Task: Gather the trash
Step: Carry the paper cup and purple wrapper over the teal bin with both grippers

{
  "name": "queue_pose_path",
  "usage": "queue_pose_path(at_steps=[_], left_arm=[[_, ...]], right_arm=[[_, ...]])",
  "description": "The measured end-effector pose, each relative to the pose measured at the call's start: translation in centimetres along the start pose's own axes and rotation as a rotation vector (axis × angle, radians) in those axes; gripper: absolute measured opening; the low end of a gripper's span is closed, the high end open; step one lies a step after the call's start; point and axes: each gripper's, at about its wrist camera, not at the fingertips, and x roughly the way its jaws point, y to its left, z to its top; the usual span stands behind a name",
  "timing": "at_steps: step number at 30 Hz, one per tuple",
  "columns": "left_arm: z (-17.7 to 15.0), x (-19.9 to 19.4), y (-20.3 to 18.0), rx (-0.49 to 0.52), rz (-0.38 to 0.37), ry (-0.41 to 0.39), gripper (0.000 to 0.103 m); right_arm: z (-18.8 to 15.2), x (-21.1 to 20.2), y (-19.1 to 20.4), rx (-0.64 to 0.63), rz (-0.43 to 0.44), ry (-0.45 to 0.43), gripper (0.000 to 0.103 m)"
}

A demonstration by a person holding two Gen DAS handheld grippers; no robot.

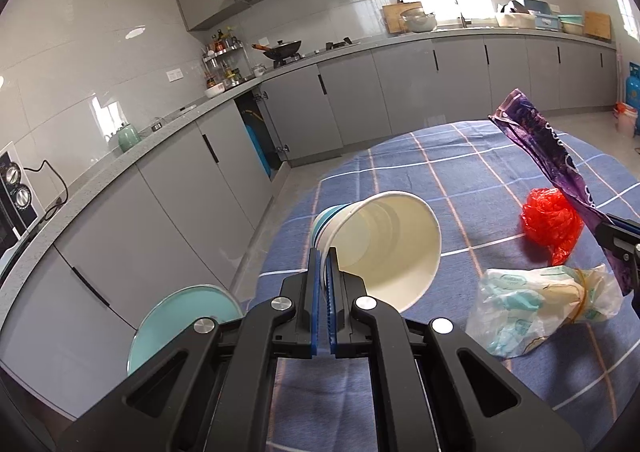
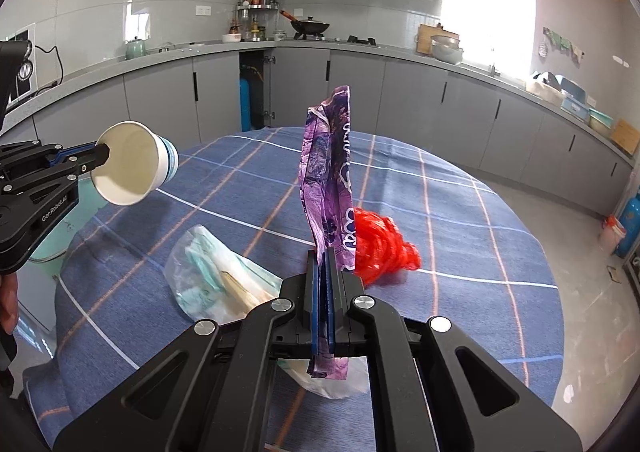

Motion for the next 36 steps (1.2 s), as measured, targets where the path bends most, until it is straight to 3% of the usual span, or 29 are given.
queue_pose_path(at_steps=[36], left_arm=[[-3.0,-3.3,11.2,-0.085,0.136,-0.050,0.004]], right_arm=[[5.1,0.9,10.0,-0.131,0.156,-0.049,0.004]])
